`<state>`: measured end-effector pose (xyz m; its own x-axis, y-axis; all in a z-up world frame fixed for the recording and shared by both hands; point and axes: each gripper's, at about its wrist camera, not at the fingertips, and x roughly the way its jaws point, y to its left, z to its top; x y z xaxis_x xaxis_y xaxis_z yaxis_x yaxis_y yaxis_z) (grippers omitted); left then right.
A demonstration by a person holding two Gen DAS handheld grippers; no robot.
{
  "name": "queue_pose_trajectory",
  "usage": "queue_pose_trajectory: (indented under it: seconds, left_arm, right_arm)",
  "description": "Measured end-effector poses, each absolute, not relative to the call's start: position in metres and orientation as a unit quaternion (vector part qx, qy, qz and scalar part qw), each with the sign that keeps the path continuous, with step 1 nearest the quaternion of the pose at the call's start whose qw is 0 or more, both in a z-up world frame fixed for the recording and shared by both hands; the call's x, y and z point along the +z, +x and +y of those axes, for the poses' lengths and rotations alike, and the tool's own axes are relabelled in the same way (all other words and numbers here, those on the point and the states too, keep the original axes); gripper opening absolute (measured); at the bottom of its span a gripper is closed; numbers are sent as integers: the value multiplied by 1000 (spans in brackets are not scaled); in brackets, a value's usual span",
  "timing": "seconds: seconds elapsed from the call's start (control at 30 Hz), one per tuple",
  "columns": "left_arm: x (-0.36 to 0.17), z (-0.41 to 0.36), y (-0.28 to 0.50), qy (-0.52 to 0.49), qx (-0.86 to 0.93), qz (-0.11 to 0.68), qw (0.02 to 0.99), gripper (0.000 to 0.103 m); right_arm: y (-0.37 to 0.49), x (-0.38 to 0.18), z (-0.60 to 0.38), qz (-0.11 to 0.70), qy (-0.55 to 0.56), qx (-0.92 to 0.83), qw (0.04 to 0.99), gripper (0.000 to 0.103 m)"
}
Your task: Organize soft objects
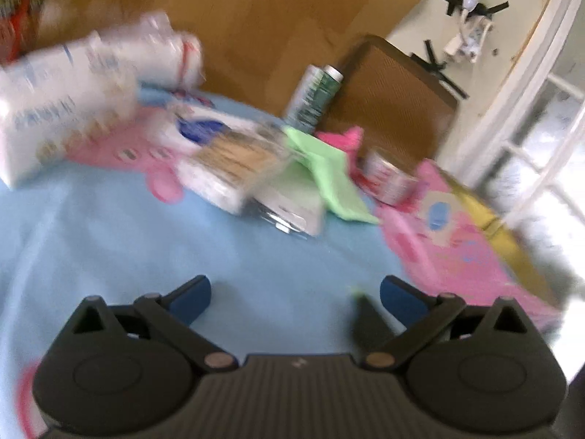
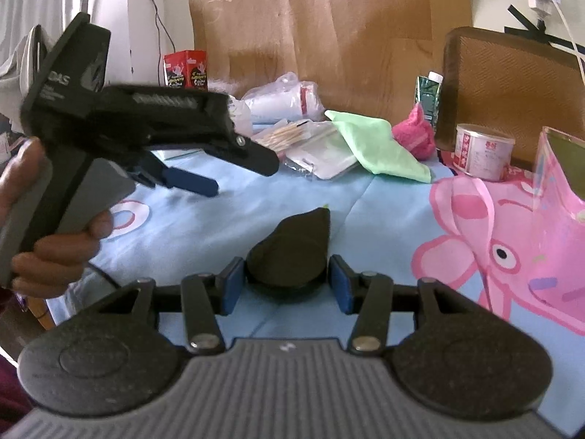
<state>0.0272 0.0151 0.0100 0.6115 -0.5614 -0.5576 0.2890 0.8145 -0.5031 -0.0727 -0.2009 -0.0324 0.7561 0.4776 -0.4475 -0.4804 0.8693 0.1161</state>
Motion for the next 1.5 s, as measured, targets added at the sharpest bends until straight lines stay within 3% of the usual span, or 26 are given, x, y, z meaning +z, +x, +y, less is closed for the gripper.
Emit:
queue_pose_trajectory:
  seconds: [0.23,0.5,0.8,1.07,1.23,1.3,1.43,1.5]
  left_arm:
    - [9,-12,30,-215,-301,420,829,97]
    - [15,-57,31,-192,-351,450,798,63]
    - [80,-147,41,-119,-439,393,799,63]
    - [79,-242,57,-71,-472,398,783,63]
    - [68,-270,63,-47,-459,401,792,76]
    - [65,-270,62,-45,-449,396,800,84]
    - [70,-236,58,-63,-456,372,806,87]
    - [75,-207,52,-70,-448,348,820,92]
  right_arm:
    - [-76,-33,-208,232,20,254,939,51]
    - [-88,-25,-219,194,36,236,952,51]
    - [-98,4,-268,102,46,131,985,51]
    - [-90,0,-324,97,68,38,992,51]
    - [-81,-5,-337,108,70,4,992,54]
    - [-80,-6,-339,111,72,-11,991,63]
    - [-87,-6,-344,99,89,-4,991,64]
    - [-87,-2,-341,91,90,6,992,64]
